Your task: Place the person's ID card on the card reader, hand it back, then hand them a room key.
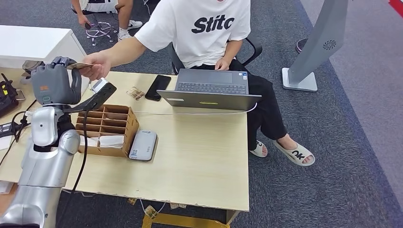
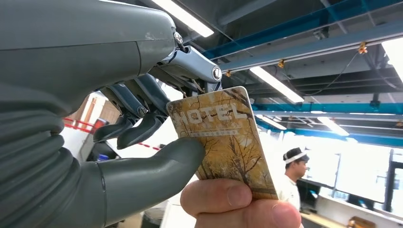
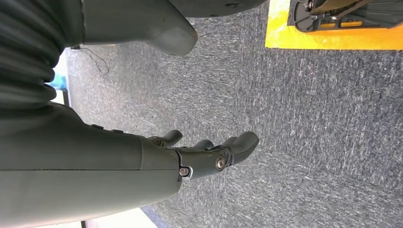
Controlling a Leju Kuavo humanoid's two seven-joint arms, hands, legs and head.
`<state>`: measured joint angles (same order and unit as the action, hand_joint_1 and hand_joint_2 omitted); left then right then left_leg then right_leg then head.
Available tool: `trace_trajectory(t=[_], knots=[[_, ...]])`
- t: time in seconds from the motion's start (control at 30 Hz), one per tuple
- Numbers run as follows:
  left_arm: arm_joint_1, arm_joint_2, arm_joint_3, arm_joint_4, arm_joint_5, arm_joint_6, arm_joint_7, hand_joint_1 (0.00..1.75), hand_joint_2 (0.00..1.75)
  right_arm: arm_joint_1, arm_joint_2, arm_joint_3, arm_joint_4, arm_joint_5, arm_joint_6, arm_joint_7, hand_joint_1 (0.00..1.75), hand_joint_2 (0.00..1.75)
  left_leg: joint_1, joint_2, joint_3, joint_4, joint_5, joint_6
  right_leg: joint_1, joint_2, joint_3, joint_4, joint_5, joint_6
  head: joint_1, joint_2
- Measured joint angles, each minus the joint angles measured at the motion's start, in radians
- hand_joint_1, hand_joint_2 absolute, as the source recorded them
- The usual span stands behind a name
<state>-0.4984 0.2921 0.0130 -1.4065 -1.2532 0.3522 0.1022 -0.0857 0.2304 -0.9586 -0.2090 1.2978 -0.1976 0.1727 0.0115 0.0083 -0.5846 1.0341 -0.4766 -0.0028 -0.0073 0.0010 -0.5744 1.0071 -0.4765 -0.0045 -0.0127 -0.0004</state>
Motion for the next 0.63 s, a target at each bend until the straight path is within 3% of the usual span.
trace_trajectory(t=[0.03,0.07,0.33,0.63], knots=[[0.0,-0.003,-0.001,0.0,0.002,0.005,-0.001,0.12,1.75,0.0,0.0,0.0,0.0,0.0,0.0,0.0,0.0,1.75,0.0,0.0,0.0,0.0,0.0,0.0,0.0,0.0,0.0,0.0,0.0,0.0,0.0,0.0],[0.001,-0.006,-0.002,0.0,0.004,0.01,-0.002,0.0,1.75,0.0,0.0,0.0,0.0,0.0,0.0,0.0,0.0,1.75,0.0,0.0,0.0,0.0,-0.001,0.0,0.0,0.0,0.0,0.0,0.0,0.0,0.0,0.0],[0.061,-0.024,-0.001,-0.017,0.105,0.085,-0.062,0.0,1.75,0.001,0.0,0.0,0.0,-0.003,-0.001,0.001,0.0,1.75,0.0,0.0,0.0,0.0,-0.002,0.0,0.0,0.0,0.0,0.0,-0.001,0.0,0.0,0.0],[0.329,-0.042,0.062,-0.203,0.327,0.19,-0.235,0.0,1.75,0.005,0.0,0.0,0.0,-0.026,-0.014,-0.009,0.0,1.75,0.0,0.002,0.0,0.0,-0.003,0.001,0.0,0.001,0.0,0.0,-0.002,0.001,0.0,0.0]])
